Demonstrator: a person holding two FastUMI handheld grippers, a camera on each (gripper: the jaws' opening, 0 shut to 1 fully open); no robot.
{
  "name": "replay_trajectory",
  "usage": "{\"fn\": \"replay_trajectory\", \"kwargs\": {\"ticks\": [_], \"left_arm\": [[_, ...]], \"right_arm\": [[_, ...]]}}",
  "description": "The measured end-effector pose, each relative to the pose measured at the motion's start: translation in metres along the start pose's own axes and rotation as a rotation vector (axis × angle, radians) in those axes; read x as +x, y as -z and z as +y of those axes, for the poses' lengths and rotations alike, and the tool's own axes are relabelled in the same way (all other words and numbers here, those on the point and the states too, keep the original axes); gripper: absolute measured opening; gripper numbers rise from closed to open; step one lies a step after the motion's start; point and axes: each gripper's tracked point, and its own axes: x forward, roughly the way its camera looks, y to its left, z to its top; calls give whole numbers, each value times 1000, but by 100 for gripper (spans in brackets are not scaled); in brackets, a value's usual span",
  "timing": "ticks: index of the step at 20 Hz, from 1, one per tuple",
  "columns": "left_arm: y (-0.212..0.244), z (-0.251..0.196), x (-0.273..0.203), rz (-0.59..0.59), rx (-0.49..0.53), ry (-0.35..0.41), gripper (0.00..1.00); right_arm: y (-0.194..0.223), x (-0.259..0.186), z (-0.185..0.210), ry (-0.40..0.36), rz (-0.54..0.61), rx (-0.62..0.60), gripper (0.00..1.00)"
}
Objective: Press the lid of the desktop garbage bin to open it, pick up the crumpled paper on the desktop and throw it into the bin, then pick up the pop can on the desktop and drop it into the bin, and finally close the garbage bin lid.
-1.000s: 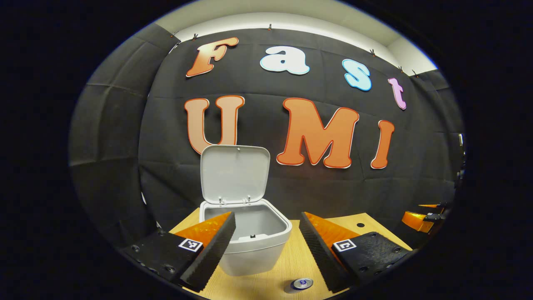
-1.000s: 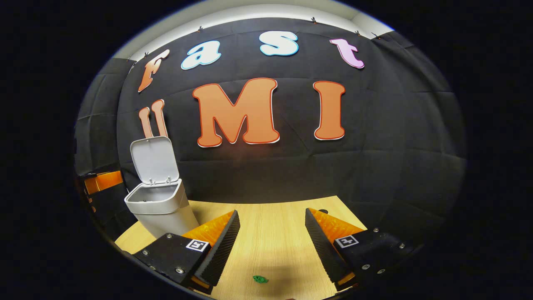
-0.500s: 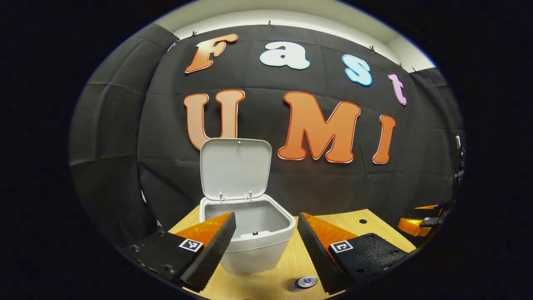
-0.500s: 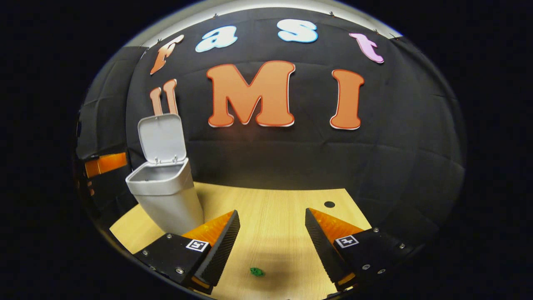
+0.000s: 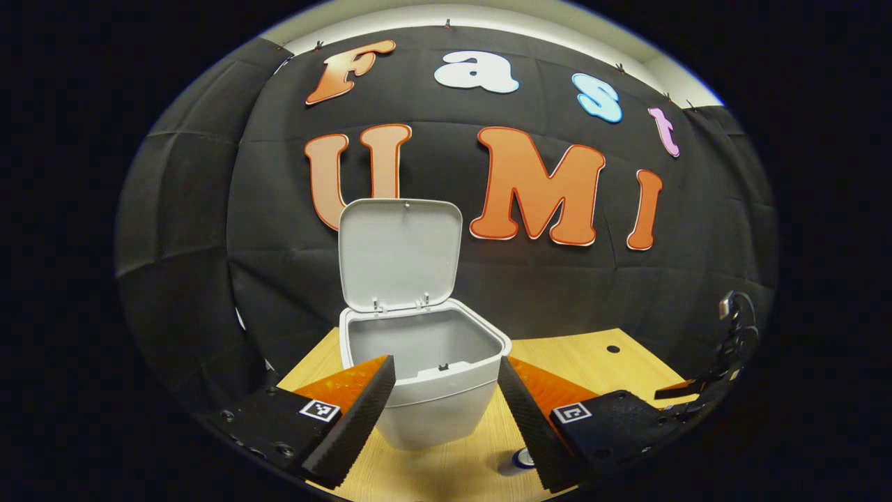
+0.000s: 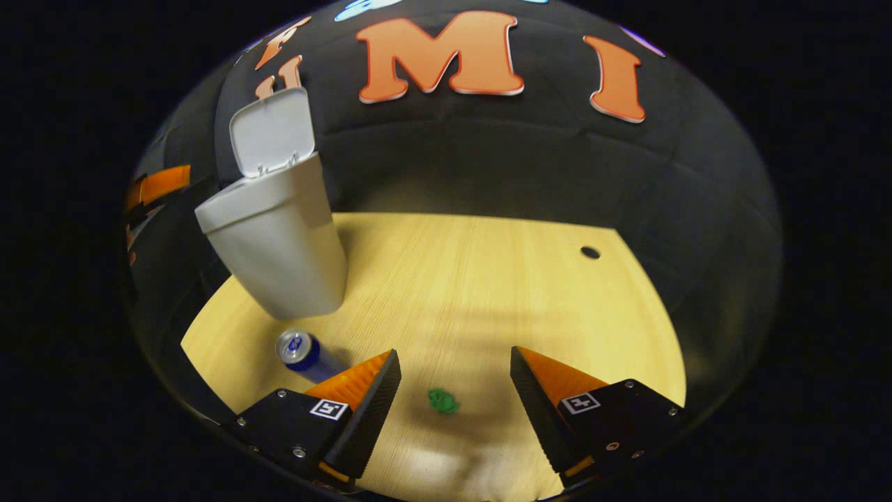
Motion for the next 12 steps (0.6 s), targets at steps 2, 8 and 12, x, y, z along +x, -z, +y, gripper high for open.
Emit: {"fn": "replay_trajectory", "kwargs": {"ticks": [2, 8, 12], "left_arm": [[6, 10, 1, 11, 5, -14, 94], [23, 36, 5, 65, 5, -44, 94], [33, 53, 9, 96, -5, -60, 95]], "right_arm": [[27, 18, 3, -12, 81, 7, 96], [67, 53, 1, 7, 257, -31, 96], [75, 69, 6, 5, 307, -12, 96]]}}
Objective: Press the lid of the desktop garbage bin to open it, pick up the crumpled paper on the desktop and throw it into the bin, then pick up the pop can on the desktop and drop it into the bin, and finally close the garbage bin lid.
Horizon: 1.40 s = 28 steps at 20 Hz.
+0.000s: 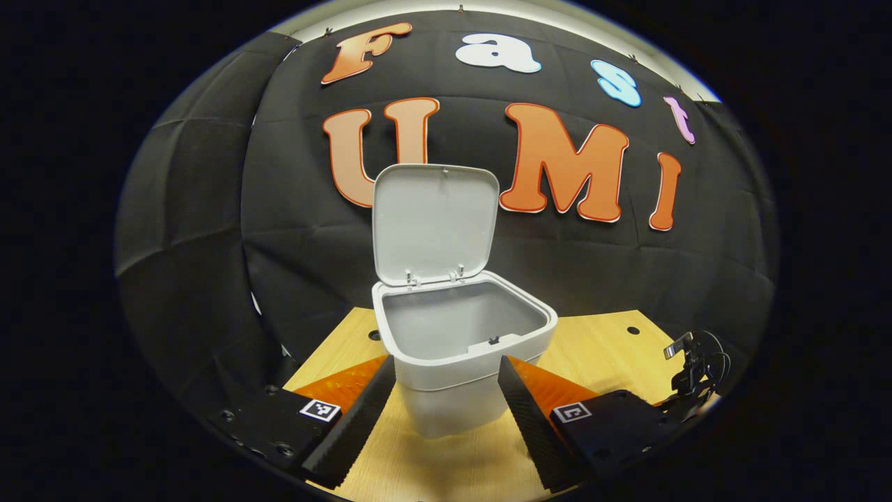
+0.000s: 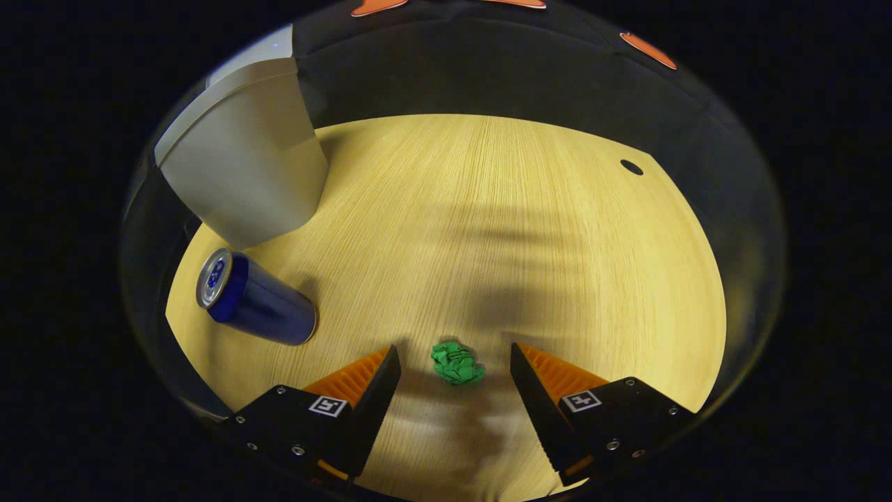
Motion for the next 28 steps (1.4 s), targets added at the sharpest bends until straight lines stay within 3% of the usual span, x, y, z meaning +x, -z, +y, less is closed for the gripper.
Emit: {"fn": "replay_trajectory", "kwargs": {"ticks": [3, 5, 7, 8, 9, 10, 11, 12, 13, 16, 20, 25, 28], "left_arm": [[-1, 8, 2, 1, -3, -12, 94], [-2, 11, 2, 1, 0, -18, 94], [-2, 12, 2, 2, 5, -19, 95], [-1, 12, 2, 2, 6, -19, 95], [-2, 12, 2, 3, 8, -20, 95], [-2, 13, 1, 4, 11, -22, 95], [-2, 15, 1, 3, 12, -24, 95], [-1, 15, 0, 4, 13, -26, 95], [0, 16, -1, 7, 13, -28, 95], [2, 17, -4, 8, 4, -28, 95], [1, 14, -10, 5, 12, -27, 95], [-2, 7, -16, -5, 19, -13, 95], [-4, -2, -19, -10, 19, 11, 95]], "right_arm": [[4, 6, 0, 10, 29, -7, 91], [5, 3, 6, -18, 50, 1, 79], [10, 4, 10, -35, 79, 1, 63], [12, 6, 9, -33, 91, -7, 46], [14, 5, 6, -23, 112, -23, 41], [15, 4, 6, -17, 117, -46, 48], [15, 4, 7, -16, 120, -68, 27], [17, 3, 10, -18, 130, -81, 34], [16, 1, 13, -28, 128, -81, 32], [15, 0, 21, -51, 130, -66, 14], [10, -4, 24, -69, 100, -64, 5], [-24, -37, 22, -120, 9, -2, 5], [-72, -83, 16, -141, -122, 4, 5]]}}
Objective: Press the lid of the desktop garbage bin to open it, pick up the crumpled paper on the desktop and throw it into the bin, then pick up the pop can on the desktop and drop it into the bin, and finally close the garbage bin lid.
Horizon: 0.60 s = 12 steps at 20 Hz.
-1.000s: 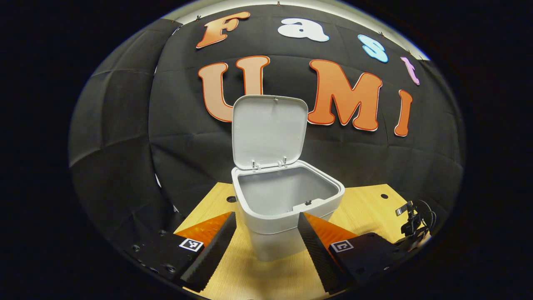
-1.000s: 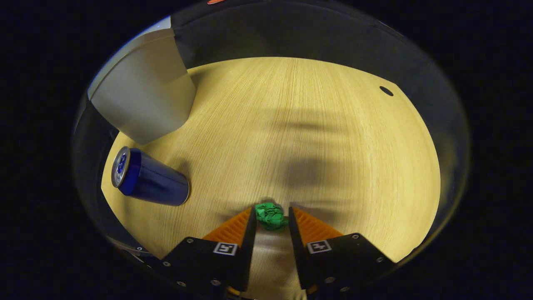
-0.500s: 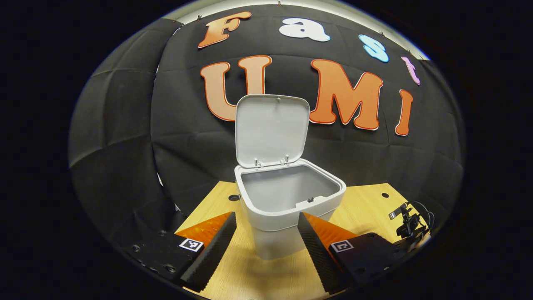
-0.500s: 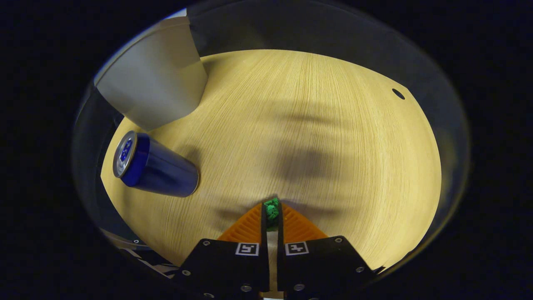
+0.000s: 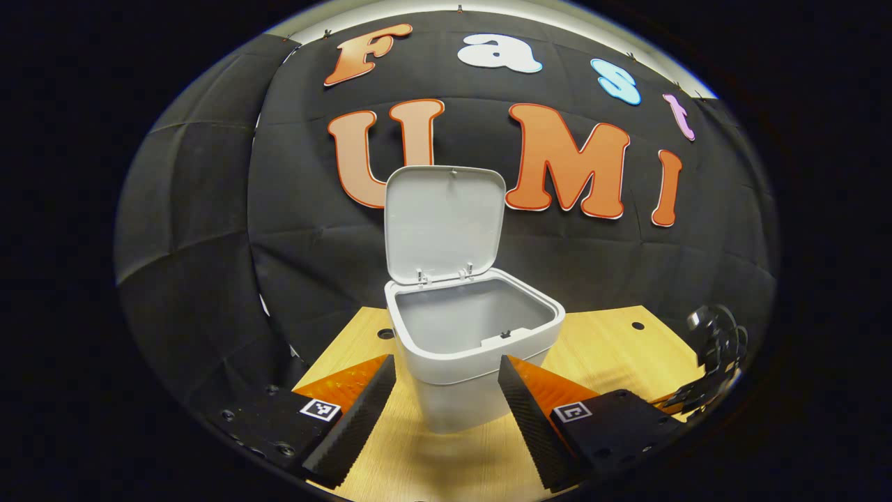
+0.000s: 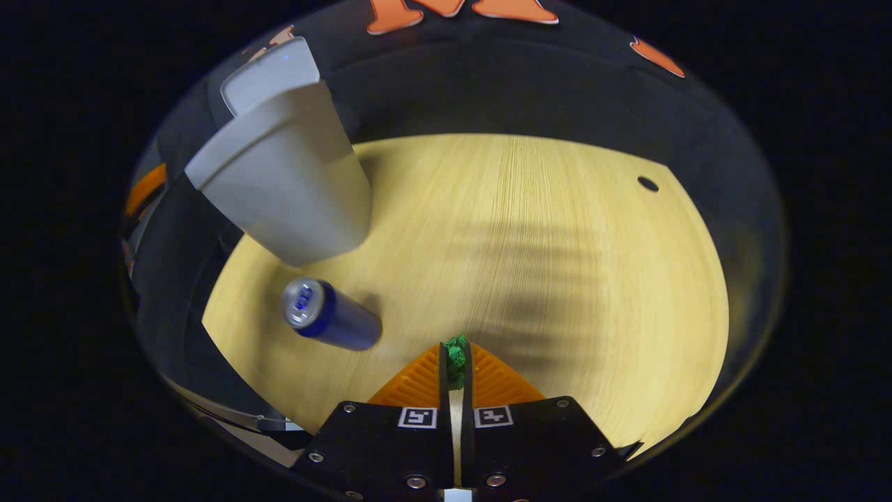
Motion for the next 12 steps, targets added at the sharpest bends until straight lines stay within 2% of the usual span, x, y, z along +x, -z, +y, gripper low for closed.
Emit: {"fn": "replay_trajectory", "kwargs": {"ticks": [6, 12], "left_arm": [[-4, -21, -8, -10, -3, 52, 95], [-14, -16, -23, -32, -1, 55, 95]], "right_arm": [[-106, -80, 11, -7, -326, -56, 5], [-197, -154, 33, -34, -516, -101, 5]]}}
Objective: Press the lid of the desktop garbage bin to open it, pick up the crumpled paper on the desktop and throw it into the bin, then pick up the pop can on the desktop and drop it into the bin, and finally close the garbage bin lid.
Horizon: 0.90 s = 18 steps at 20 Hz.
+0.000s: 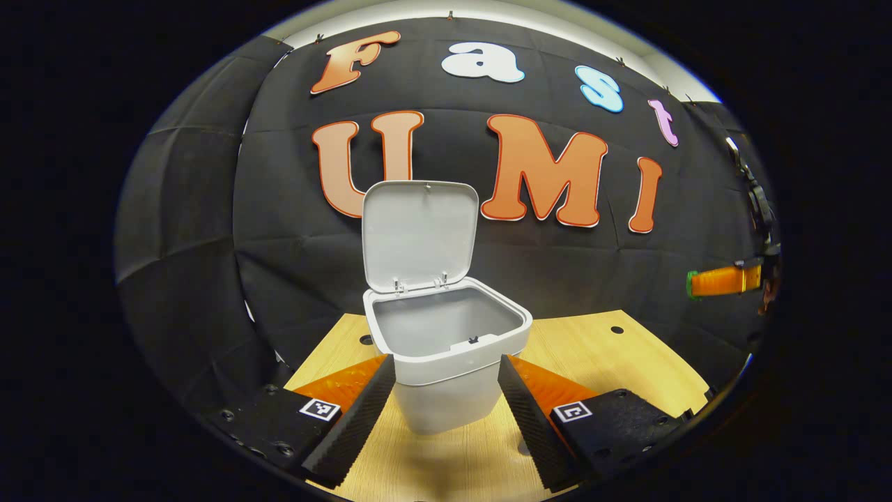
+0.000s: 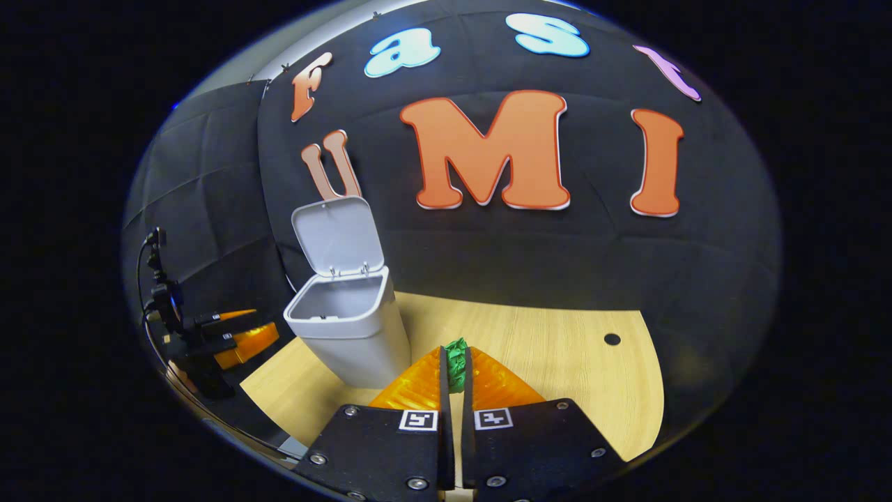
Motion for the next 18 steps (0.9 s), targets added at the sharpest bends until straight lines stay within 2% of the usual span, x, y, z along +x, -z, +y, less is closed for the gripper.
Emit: {"fn": "replay_trajectory", "kwargs": {"ticks": [4, 7, 13, 18], "left_arm": [[2, 12, -13, 0, -2, -24, 95], [8, 26, -24, 6, -2, -48, 95], [17, 66, -48, 13, -25, -122, 95], [32, 107, -60, 37, -52, -190, 95]], "right_arm": [[-55, 12, 34, -67, -98, -53, 5], [-79, 26, 71, -139, -138, -92, 4], [-99, 69, 149, -281, -137, -155, 5], [-88, 114, 203, -366, -89, -152, 5]]}}
